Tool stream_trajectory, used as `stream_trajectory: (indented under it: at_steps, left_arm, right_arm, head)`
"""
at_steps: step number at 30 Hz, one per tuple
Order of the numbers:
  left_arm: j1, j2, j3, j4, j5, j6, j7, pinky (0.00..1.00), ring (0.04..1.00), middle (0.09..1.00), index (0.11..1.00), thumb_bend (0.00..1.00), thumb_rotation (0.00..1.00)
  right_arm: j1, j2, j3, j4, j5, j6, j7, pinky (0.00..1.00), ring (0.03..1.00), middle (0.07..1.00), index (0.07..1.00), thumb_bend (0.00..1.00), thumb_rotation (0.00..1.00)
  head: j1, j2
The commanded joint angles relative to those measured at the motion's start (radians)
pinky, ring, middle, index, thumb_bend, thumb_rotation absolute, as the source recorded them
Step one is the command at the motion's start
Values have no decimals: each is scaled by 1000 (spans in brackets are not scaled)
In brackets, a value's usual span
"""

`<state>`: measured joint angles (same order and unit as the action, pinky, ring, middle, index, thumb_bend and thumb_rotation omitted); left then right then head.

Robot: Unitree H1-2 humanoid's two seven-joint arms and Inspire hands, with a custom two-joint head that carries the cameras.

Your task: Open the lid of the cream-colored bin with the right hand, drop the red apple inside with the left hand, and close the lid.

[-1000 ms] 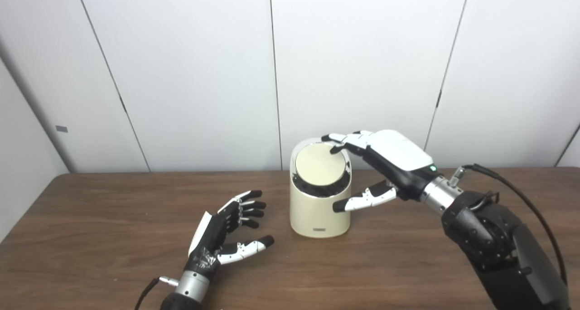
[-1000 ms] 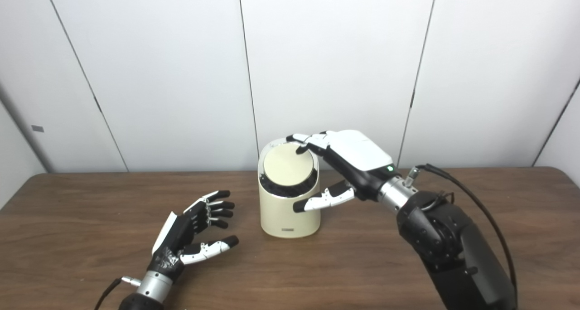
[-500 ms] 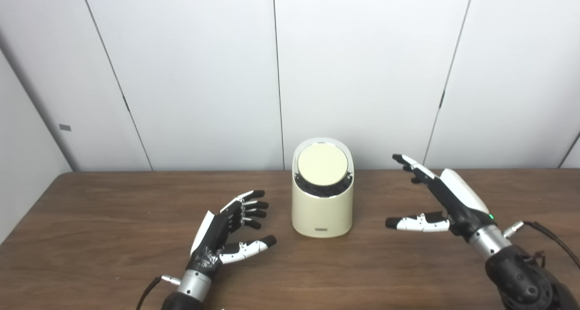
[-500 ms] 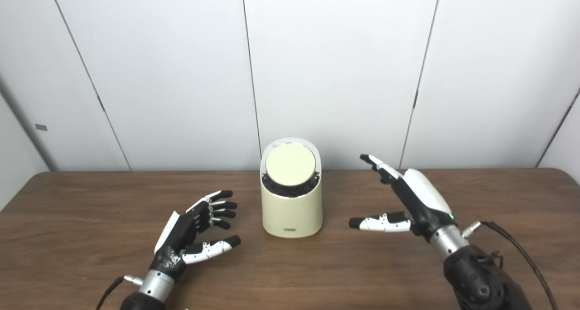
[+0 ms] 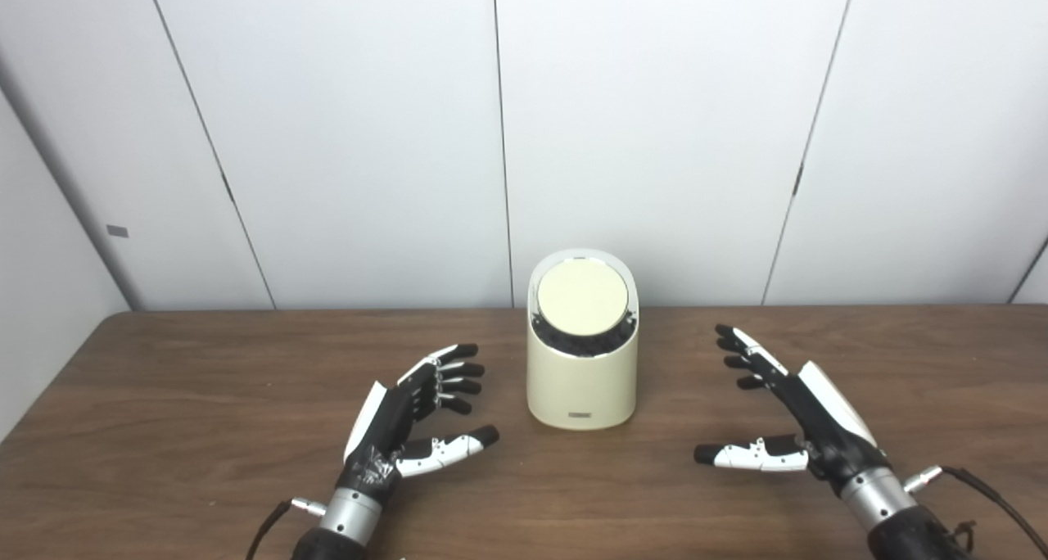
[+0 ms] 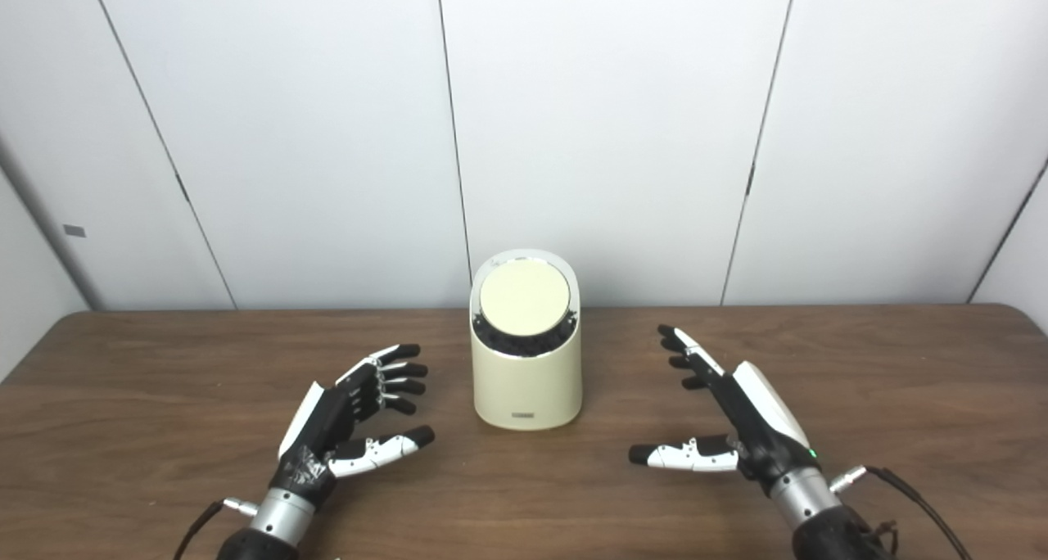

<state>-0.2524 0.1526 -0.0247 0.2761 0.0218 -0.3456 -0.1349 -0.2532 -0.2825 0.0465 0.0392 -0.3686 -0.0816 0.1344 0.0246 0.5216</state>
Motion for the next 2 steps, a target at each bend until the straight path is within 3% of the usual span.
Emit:
stream_trajectory:
  at_steps: [1,2]
  left_arm:
    - [8,-1,4,11,-27,-49,-8,618,711,763,842,763,165]
    - [9,-2,7,11,-41,-49,-13,624,712,763,842,753,156]
  right_arm:
    - [-25,10,-14,-12,46,-45,-31,812,894,923,933,784,304]
    - [-21,16,-14,-8,60,-61,-33,796,886,926,933,777,267]
  head:
    - [-12,-7]
    - [-21,-10]
